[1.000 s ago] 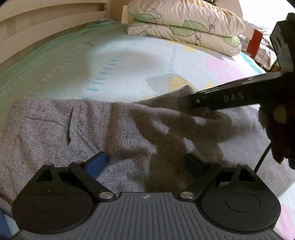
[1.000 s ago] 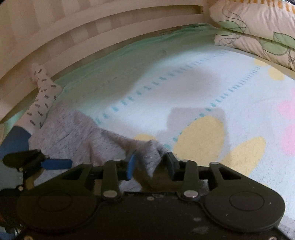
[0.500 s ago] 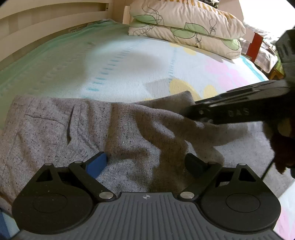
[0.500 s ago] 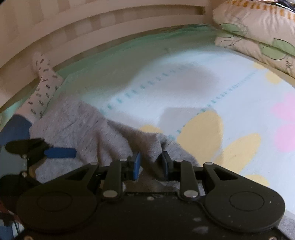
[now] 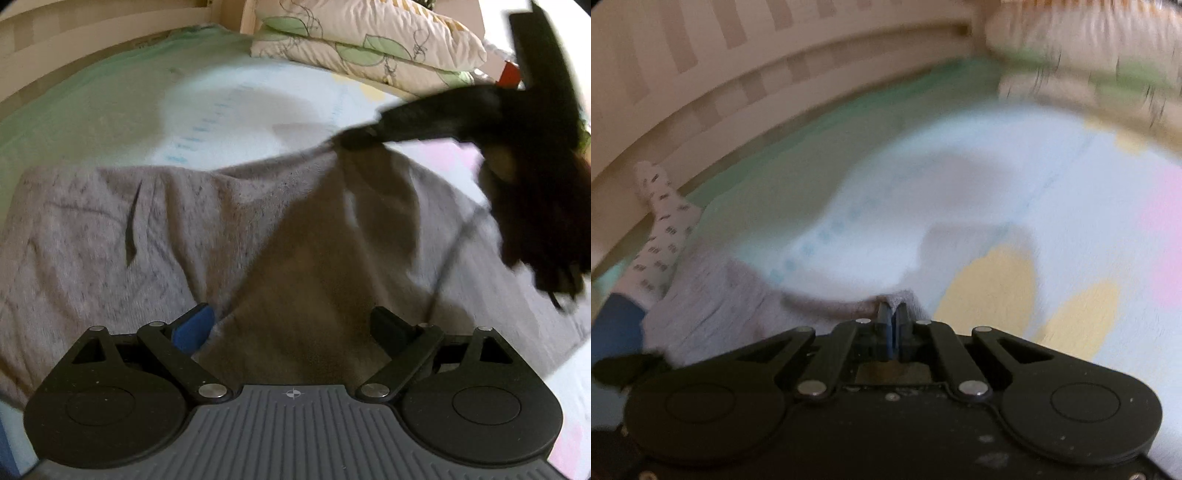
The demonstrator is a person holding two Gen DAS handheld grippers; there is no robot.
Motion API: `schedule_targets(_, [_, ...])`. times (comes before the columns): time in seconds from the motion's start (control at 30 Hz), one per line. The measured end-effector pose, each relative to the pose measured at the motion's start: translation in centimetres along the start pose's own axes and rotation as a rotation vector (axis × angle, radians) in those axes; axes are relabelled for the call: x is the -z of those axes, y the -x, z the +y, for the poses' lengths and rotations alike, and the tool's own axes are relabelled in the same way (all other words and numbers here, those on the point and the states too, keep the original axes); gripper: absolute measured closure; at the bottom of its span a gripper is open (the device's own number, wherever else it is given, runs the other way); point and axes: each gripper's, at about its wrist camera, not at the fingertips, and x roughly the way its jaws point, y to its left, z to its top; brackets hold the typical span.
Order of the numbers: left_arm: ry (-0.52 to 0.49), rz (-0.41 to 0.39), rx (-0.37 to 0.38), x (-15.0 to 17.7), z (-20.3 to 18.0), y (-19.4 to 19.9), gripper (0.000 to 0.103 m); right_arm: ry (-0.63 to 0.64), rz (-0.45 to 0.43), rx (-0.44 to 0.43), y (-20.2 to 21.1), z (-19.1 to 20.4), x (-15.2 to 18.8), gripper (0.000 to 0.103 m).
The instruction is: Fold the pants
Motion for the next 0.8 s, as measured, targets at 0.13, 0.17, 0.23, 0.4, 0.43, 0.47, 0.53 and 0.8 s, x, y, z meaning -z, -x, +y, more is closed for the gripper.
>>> schedule_targets(0.13, [-0.018,0.022,-0.011,1.1,-0.9,0.7,0.012,0.039,0.037,0.061,-3.0,0.2,-0.7,0.101])
schedule_targets(0.17, [-0.025,0.027,-0.011,1.5,-1.1,0.9,0.012,0.053,0.045,0.078,-3.7,0.2,-0.6,0.101])
schedule_targets(0.23, [-0.036,0.033,-0.01,2.0,-1.5,1.1,0.012,0.052,0.073,0.101,-5.1,-0.3,-0.3,0.101])
schedule_targets(0.4, [-0.049,0.069,0.014,2.3,-1.9,1.7,0.012,0.083,0.085,0.143,-6.5,-0.9,0.1,0.101])
schedule_targets(0.43, [-0.048,0.079,0.02,2.4,-1.8,1.9,0.012,0.092,0.09,0.143,-6.5,-0.8,-0.1,0.101])
schedule_targets(0.47, [-0.044,0.086,0.027,2.3,-1.8,2.1,0.012,0.091,0.087,0.141,-6.4,-0.9,-0.2,0.101])
schedule_targets(0.53, [-0.034,0.087,0.029,2.2,-1.5,2.9,0.016,0.069,0.051,0.141,-5.3,-1.2,-0.6,0.096])
schedule_targets(0.8, [0.028,-0.074,-0.006,-3.2,1.3,6.9,0.021,0.066,-0.061,0.068,2.6,-0.6,0.7,0.092])
